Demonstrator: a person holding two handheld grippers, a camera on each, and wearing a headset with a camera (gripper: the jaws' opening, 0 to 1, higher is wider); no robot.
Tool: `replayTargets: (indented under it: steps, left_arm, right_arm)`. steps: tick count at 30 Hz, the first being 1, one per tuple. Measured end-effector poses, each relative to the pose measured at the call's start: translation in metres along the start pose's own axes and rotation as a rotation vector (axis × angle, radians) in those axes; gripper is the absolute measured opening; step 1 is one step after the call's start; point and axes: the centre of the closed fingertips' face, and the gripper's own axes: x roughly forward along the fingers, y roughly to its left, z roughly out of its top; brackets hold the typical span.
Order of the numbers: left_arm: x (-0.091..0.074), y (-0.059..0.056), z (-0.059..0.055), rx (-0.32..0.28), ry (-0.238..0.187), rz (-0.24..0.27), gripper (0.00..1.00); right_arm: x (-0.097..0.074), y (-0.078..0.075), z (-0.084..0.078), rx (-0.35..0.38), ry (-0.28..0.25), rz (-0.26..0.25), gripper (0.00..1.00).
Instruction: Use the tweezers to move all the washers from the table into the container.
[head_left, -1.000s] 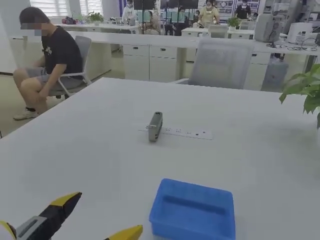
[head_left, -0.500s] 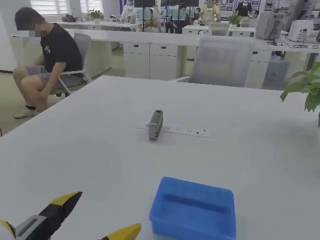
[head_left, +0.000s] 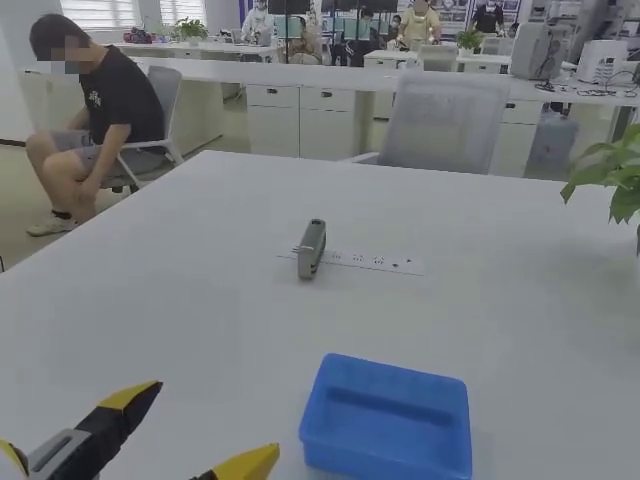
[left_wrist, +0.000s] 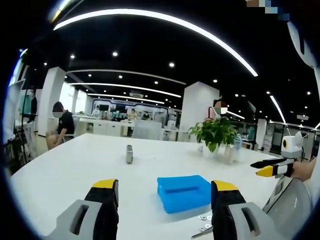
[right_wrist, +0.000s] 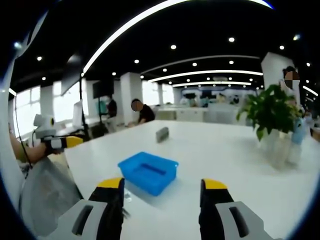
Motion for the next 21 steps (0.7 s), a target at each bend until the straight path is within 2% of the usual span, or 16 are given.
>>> replayTargets:
  steps: [21]
  left_arm:
    - [0.0002,0.0009,-0.0004,-0.002,0.004,0.001,0.77]
  right_arm:
    - [-0.0001,-0.0005,-0.0006,0.000,0.004,0.005,0.58]
